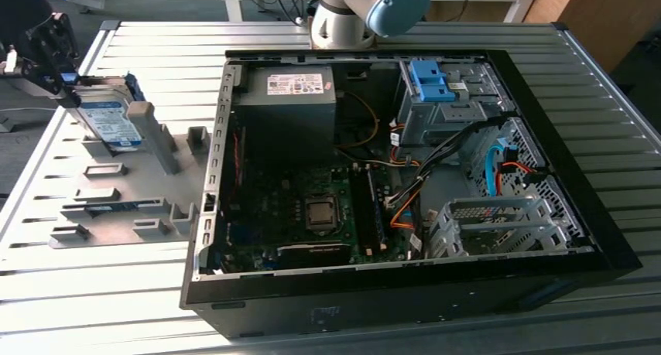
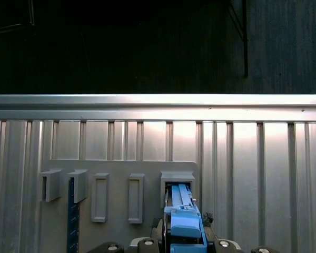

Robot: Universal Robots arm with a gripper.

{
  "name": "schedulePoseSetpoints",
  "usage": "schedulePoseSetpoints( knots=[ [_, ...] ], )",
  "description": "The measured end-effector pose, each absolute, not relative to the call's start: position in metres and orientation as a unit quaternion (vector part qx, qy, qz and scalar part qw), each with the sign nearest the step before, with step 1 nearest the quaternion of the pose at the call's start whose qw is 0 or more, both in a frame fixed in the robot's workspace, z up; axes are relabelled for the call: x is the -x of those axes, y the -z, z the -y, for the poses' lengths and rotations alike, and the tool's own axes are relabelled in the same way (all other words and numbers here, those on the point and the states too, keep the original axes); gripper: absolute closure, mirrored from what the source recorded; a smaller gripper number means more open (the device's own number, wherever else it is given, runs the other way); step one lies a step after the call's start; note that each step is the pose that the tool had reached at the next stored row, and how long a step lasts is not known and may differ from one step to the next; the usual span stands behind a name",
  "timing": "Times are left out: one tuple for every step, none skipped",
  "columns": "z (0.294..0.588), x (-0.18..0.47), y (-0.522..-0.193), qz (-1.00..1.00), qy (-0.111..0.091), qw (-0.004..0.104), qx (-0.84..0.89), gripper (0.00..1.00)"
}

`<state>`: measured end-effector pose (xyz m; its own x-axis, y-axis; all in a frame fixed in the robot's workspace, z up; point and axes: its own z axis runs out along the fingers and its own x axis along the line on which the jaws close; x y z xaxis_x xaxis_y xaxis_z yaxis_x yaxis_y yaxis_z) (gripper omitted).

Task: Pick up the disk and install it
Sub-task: 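Pick up the disk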

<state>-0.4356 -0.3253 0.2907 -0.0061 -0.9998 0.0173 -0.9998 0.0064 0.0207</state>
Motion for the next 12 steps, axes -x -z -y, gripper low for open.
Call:
schedulePoseSetpoints(
  knots=[
    [0.3253,0.4356,-0.2907,0.709,0.001,0.013,-0.705,0.63],
    [0.3253,0.4356,-0.2907,0.709,0.001,0.013,-0.705,0.63],
    [0.3254,0.4356,-0.2907,0.709,0.001,0.013,-0.705,0.63],
    [0.3253,0.4356,-0.2907,0.709,0.001,0.013,-0.705,0.63],
    [0.3253,0.4356,-0.2907,0.709,0.001,0.013,-0.705,0.63],
    [0.3253,0.4356,-0.2907,0.709,0.001,0.013,-0.705,0.63],
    [0.3253,0.4356,-0.2907,0.709,0.001,0.013,-0.705,0.62],
    [0.3253,0.4356,-0.2907,0.709,0.001,0.013,-0.705,0.62],
    [0.3254,0.4356,-0.2907,0.71,0.001,0.013,-0.705,0.56],
    [0.3254,0.4356,-0.2907,0.71,0.001,0.013,-0.705,0.56],
    [0.3254,0.4356,-0.2907,0.71,0.001,0.013,-0.705,0.56],
    [0.3254,0.4356,-0.2907,0.71,0.001,0.013,-0.704,0.56]
  ],
)
